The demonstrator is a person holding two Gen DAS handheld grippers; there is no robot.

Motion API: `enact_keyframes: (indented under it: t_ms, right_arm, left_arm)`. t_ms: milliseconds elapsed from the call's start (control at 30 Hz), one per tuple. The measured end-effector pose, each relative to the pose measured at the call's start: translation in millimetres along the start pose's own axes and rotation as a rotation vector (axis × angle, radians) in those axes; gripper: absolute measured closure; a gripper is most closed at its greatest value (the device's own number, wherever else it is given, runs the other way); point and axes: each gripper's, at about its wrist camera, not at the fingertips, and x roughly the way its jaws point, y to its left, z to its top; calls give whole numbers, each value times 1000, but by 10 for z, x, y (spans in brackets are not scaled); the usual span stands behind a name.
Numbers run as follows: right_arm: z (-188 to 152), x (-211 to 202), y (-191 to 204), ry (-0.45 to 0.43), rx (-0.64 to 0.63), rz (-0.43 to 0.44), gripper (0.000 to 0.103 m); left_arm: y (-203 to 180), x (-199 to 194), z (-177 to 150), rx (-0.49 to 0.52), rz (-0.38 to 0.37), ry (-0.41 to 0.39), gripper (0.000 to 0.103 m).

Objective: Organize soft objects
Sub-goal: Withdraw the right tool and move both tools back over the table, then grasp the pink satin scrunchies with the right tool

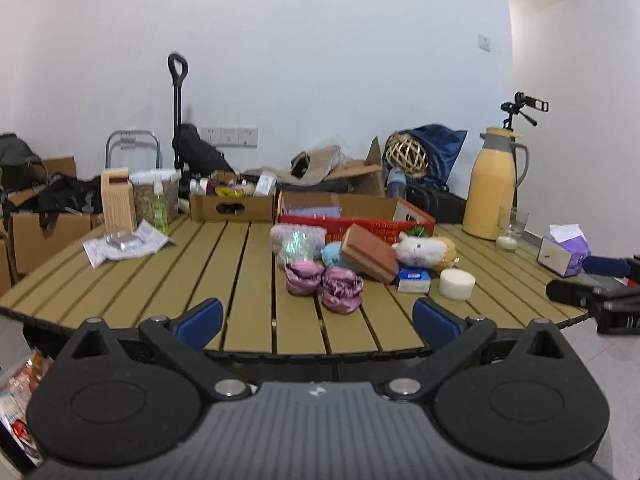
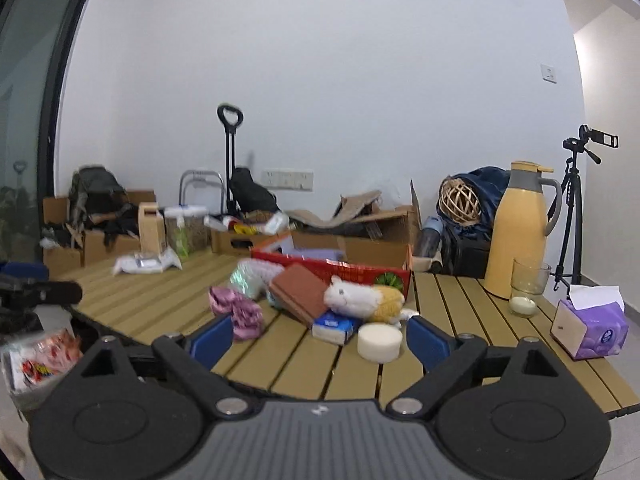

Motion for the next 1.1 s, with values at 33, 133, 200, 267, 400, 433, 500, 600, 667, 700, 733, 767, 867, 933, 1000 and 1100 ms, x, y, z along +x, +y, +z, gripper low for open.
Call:
enact_keyframes:
  t_ms: [33, 133, 200, 267, 400, 433, 500, 600, 667, 700, 733, 767, 867, 933, 1000, 1100]
  right_arm:
    - [-44, 44, 17, 6, -6, 0, 9]
    - [-207, 231, 26, 45, 0, 16, 9]
    - [-293, 371, 1, 74, 19, 18, 9]
    - [-366, 526, -37, 105, 43, 19, 10]
    - [-408, 840, -119, 155, 92, 42, 20]
    - [-404, 917, -129, 168, 99, 51, 25]
    - [-380, 1106, -121, 189, 107, 83, 26]
    - [-339, 1434, -76, 221, 127, 135, 31]
    - [-281, 1663, -26, 232, 141, 176, 42]
    - [-240, 1788, -5, 234, 163, 198, 43]
    - [-198, 1910, 18, 236, 187, 217, 45]
    - [-153, 2037, 42, 234, 207, 236, 47]
    - [-40, 2444, 163, 238, 210, 266, 53]
    - [-16, 2678, 248, 261, 201, 279, 61]
    - [-35, 2894, 319, 291, 191, 284, 68]
    - [-84, 3026, 384, 298, 140, 260, 72]
  left_arm:
    - [-4, 78, -26, -2, 0, 14, 0]
    - [-57, 361, -79, 6, -6, 65, 0]
    - [-92, 539, -96, 8, -16, 86, 0]
    - [-116, 727, -81, 12, -26, 95, 0]
    - [-8, 1120, 19, -15, -16, 104, 4]
    - [51, 1236, 61, -29, -11, 109, 6]
    - [150, 1444, 146, -37, 0, 119, 17]
    - [284, 1794, 268, -38, -11, 143, 33]
    - [398, 2041, 357, -67, -29, 161, 37]
    - [443, 2137, 377, -75, -44, 160, 37]
    - [494, 2252, 399, -83, -53, 166, 37]
    - [553, 2369, 411, -99, -65, 174, 37]
    - [729, 2645, 391, -189, -125, 212, 44]
    - [815, 2811, 334, -249, -186, 262, 64]
    - [863, 2883, 276, -288, -230, 283, 76]
    - [911, 2867, 248, -304, -260, 269, 82]
